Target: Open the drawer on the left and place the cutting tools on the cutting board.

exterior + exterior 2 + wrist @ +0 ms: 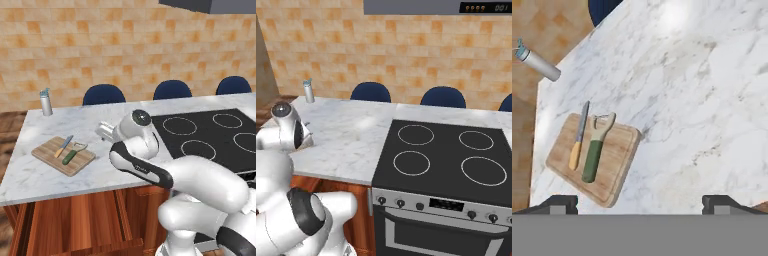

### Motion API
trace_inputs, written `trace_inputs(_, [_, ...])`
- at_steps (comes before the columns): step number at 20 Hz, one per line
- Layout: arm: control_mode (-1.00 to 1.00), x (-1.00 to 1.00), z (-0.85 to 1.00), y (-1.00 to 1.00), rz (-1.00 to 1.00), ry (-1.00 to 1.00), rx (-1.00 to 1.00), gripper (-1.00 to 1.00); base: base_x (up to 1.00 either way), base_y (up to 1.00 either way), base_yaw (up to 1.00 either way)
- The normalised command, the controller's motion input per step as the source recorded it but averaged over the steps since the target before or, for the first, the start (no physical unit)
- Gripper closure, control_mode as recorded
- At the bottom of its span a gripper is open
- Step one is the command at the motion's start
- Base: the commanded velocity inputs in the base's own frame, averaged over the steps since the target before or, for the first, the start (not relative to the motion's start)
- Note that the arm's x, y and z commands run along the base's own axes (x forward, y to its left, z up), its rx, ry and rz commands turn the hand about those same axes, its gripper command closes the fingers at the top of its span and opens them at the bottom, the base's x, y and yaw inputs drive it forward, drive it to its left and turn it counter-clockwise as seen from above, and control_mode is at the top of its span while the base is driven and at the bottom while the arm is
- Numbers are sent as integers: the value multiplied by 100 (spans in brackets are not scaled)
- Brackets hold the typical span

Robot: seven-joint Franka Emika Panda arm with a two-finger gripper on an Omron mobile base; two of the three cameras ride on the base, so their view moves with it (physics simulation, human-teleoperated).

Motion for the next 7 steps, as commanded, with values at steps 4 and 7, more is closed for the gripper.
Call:
trace_inputs(4, [-100, -93, 71, -97, -18, -10, 15, -100, 0, 0, 0])
trace_inputs(7, [-100, -56, 16, -52, -11, -9, 17, -100, 0, 0, 0])
